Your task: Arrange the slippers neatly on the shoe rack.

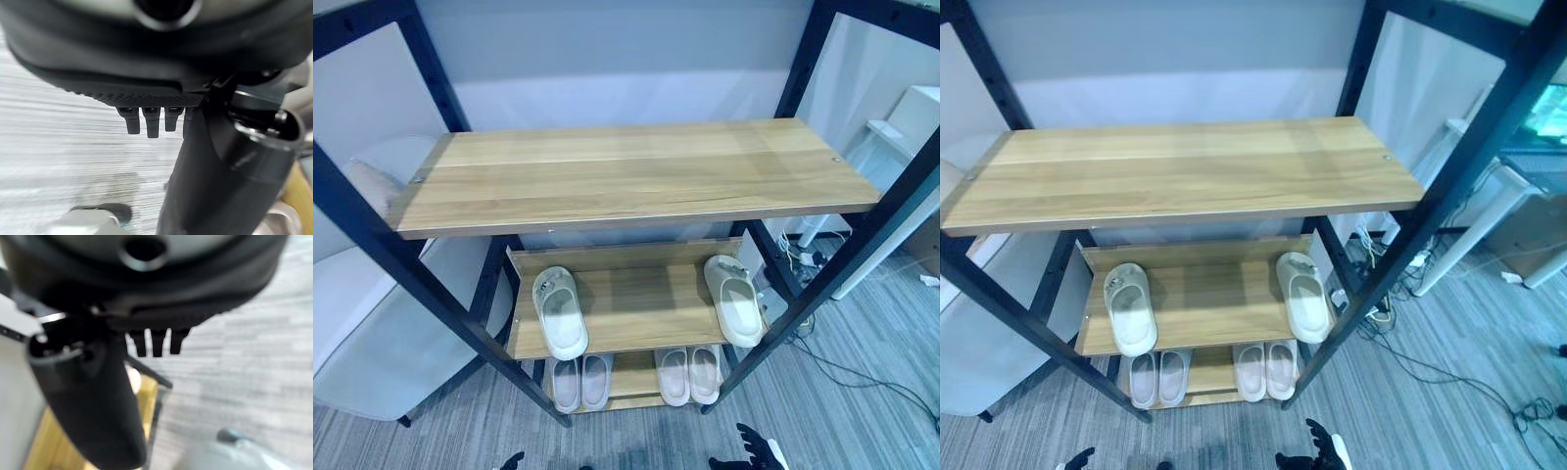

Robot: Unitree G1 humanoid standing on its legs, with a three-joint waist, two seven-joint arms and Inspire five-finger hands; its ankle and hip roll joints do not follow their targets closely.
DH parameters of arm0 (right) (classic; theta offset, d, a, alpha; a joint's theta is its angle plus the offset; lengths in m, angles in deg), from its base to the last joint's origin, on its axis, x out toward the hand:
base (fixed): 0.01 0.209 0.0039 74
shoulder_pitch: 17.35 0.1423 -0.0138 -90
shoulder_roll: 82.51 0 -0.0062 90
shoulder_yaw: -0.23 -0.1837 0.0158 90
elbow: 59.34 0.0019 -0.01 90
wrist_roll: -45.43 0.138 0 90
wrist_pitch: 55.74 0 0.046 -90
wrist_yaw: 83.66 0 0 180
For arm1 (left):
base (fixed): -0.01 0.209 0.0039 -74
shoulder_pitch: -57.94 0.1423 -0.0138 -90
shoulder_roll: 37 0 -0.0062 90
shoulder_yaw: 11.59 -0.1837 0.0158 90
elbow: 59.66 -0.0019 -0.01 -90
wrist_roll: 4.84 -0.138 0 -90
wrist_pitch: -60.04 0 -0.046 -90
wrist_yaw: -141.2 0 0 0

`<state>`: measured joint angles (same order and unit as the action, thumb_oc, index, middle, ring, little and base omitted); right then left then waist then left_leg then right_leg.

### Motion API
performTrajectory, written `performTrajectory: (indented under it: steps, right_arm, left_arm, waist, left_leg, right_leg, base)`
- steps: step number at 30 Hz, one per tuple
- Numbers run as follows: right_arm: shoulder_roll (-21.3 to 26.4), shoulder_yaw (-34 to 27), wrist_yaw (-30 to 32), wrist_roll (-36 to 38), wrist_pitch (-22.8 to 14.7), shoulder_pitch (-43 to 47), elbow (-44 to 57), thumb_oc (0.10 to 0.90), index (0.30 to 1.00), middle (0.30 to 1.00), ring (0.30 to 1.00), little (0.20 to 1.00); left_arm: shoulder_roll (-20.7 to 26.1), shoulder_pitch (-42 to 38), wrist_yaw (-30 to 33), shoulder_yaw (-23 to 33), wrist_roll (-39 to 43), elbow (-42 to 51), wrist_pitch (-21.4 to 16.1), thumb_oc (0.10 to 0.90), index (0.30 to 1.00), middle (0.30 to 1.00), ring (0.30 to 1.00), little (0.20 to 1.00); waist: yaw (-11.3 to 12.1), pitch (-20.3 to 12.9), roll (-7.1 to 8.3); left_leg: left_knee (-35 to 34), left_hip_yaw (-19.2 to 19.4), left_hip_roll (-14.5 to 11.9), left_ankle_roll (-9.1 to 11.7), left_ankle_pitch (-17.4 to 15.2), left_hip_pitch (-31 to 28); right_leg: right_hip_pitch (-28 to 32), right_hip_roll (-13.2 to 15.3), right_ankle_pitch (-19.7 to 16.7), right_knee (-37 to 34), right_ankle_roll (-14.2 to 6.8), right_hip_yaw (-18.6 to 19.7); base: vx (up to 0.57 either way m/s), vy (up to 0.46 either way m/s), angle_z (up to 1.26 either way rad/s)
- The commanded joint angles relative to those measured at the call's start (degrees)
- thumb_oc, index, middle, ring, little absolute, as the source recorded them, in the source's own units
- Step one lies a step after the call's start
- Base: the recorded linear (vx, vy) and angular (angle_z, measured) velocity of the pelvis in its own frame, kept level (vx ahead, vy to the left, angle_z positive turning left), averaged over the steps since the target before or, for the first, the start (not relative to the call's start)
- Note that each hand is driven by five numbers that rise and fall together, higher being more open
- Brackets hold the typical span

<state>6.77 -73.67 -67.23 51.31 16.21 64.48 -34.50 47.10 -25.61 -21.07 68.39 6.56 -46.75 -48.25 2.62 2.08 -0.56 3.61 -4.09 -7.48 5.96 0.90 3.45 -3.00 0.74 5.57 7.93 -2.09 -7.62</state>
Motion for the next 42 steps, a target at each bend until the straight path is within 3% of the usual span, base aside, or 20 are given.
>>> performTrajectory:
  steps: [1,2,4,5,6,11,18,20,21,23,27,34,39,42]
  right_arm:
    - [2.70,-2.84,0.70,2.63,-0.74,0.46,0.76,0.800,0.900,0.900,0.900,0.900]
    - [2.84,-3.69,-0.29,2.82,-0.39,0.30,-1.49,0.800,0.900,0.900,0.900,0.900]
    - [2.90,-3.94,-1.10,2.89,0.13,0.47,-3.51,0.800,0.900,0.900,0.900,0.900]
    - [2.92,-3.93,-1.11,2.91,0.12,0.46,-3.52,0.800,0.900,0.900,0.900,0.900]
    - [3.27,-5.38,-2.04,4.24,1.34,1.49,-5.35,0.800,0.900,0.900,0.900,0.900]
    - [0.16,-5.62,-3.05,6.35,2.27,1.43,-7.71,0.800,0.900,0.900,0.900,0.900]
    - [-0.24,-5.38,-3.57,5.44,2.94,3.67,-8.02,0.800,0.900,0.900,0.900,0.900]
    - [-0.05,-6.12,-3.46,5.51,2.93,3.72,-7.85,0.800,0.900,0.900,0.900,0.900]
    - [0.12,-6.86,-3.77,5.70,3.13,3.69,-8.14,0.800,0.900,0.900,0.900,0.900]
    - [0.05,-7.10,-3.99,6.03,3.12,3.79,-8.32,0.800,0.900,0.900,0.900,0.900]
    - [-0.72,-7.04,-5.58,7.21,3.81,3.20,-9.77,0.800,0.900,0.900,0.900,0.900]
    - [-2.25,-4.88,-5.70,5.52,4.10,2.84,-9.84,0.800,0.900,0.900,0.900,0.900]
    - [-3.06,-3.59,-6.13,4.39,4.44,2.63,-10.19,0.800,0.900,0.900,0.900,0.900]
    - [-2.25,-3.42,-6.60,4.03,4.44,2.94,-9.57,0.800,0.900,0.900,0.900,0.900]
  left_arm:
    - [2.41,-2.93,-1.26,1.21,1.21,0.00,-1.05,0.800,0.900,0.900,0.900,0.900]
    - [2.15,-3.21,-1.82,1.63,1.10,-0.37,-1.25,0.800,0.900,0.900,0.900,0.900]
    - [2.03,-3.37,-2.42,1.59,-0.12,-0.86,-0.96,0.800,0.900,0.900,0.900,0.900]
    - [2.01,-3.36,-2.42,1.60,-0.13,-0.86,-0.97,0.800,0.900,0.900,0.900,0.900]
    - [-1.14,-1.62,-2.09,-2.53,-2.46,3.16,-0.26,0.800,0.900,0.900,0.900,0.900]
    - [-0.86,-4.42,-4.24,-4.38,-7.66,-1.09,1.47,0.800,0.900,0.900,0.900,0.900]
    - [2.24,-8.14,-3.70,-4.89,-9.80,1.36,1.12,0.800,0.900,0.900,0.900,0.900]
    - [2.76,-8.56,-3.85,-4.62,-9.96,1.30,1.30,0.800,0.900,0.900,0.900,0.900]
    - [2.73,-8.71,-4.21,-4.26,-9.53,0.62,1.56,0.800,0.900,0.900,0.900,0.900]
    - [2.46,-8.72,-4.65,-3.76,-9.18,-0.18,1.69,0.800,0.900,0.900,0.900,0.900]
    - [1.35,-7.73,-6.26,-1.35,-6.01,-2.13,2.58,0.800,0.900,0.900,0.900,0.900]
    - [-0.30,-7.05,-7.75,-1.68,-6.11,-4.34,3.89,0.800,0.900,0.900,0.900,0.900]
    - [-0.81,-7.11,-10.82,-2.80,-6.32,-4.59,5.07,0.800,0.900,0.900,0.900,0.900]
    - [-0.55,-6.67,-11.28,-4.04,-5.03,-0.90,3.67,0.800,0.900,0.900,0.900,0.900]
  waist:
    - [-0.28,0.72,2.92]
    - [-1.16,0.78,4.09]
    - [-2.13,0.06,4.54]
    - [-2.04,0.26,4.49]
    - [-2.27,0.11,3.21]
    - [-2.52,-1.01,3.18]
    - [-2.48,1.33,1.15]
    - [-2.76,1.20,0.76]
    - [-2.59,0.48,1.22]
    - [-2.48,-0.30,1.65]
    - [-1.97,-2.83,2.43]
    - [-2.51,-3.51,2.92]
    - [-2.90,-3.53,2.75]
    - [-3.14,-2.76,2.09]
  left_leg:
    - [-4.03,-2.33,3.31,-0.62,9.35,6.16]
    - [-0.82,-0.11,5.32,-1.94,4.32,4.72]
    - [0.92,1.93,7.70,-3.17,-1.42,1.14]
    - [1.03,2.00,7.64,-3.18,-1.63,0.90]
    - [0.30,1.81,8.33,-4.13,-2.52,0.02]
    - [-4.56,3.83,9.31,-5.39,-2.72,-3.24]
    - [-6.41,5.22,8.20,-6.13,-1.51,-3.52]
    - [-6.81,5.13,7.96,-6.11,-1.67,-3.94]
    - [-6.66,5.75,8.09,-5.85,-2.30,-4.33]
    - [-6.72,5.96,8.24,-5.64,-2.45,-4.61]
    - [-7.76,6.89,7.50,-4.87,-2.71,-7.08]
    - [-8.61,6.65,6.68,-4.07,-2.59,-8.54]
    - [-8.61,6.94,6.49,-3.78,-2.67,-8.47]
    - [-8.61,7.08,6.32,-3.58,-2.42,-7.86]
  right_leg:
    - [2.35,0.74,-0.82,-2.82,-2.56,3.07]
    - [1.69,1.89,-2.35,-4.12,-2.65,2.31]
    - [1.22,2.54,-3.09,-5.22,-2.82,2.86]
    - [1.48,2.49,-3.03,-5.22,-2.82,2.93]
    - [1.10,1.89,-3.06,-4.58,-2.86,3.44]
    - [2.15,2.31,-3.62,-5.61,-4.11,4.40]
    - [-4.30,5.24,-4.45,3.33,-6.82,2.19]
    - [-3.98,6.68,-5.15,1.88,-6.75,2.69]
    - [-1.21,8.49,-6.02,-2.69,-6.48,1.09]
    - [0.51,8.75,-6.52,-5.58,-6.76,0.64]
    - [4.07,7.87,-6.96,-9.62,-6.86,0.43]
    - [6.58,6.54,-6.40,-11.31,-6.17,-0.01]
    - [7.15,6.11,-6.34,-12.11,-6.08,-0.05]
    - [6.74,6.15,-6.66,-12.25,-6.15,-0.29]
  base:
    - [-0.27,-0.061,0.30]
    - [-0.22,-0.020,0.32]
    - [-0.16,0.018,0.23]
    - [-0.06,0.079,0.03]
    - [-0.06,0.074,-0.07]
    - [0.04,0.074,-0.06]
    - [-0.09,0.012,-0.40]
    - [-0.05,-0.103,-0.14]
    - [-0.01,-0.106,-0.01]
    - [0.06,-0.109,-0.15]
    - [0.09,-0.095,-0.13]
    - [0.03,-0.061,-0.04]
    - [0.00,-0.032,0.04]
    - [-0.04,-0.021,0.00]
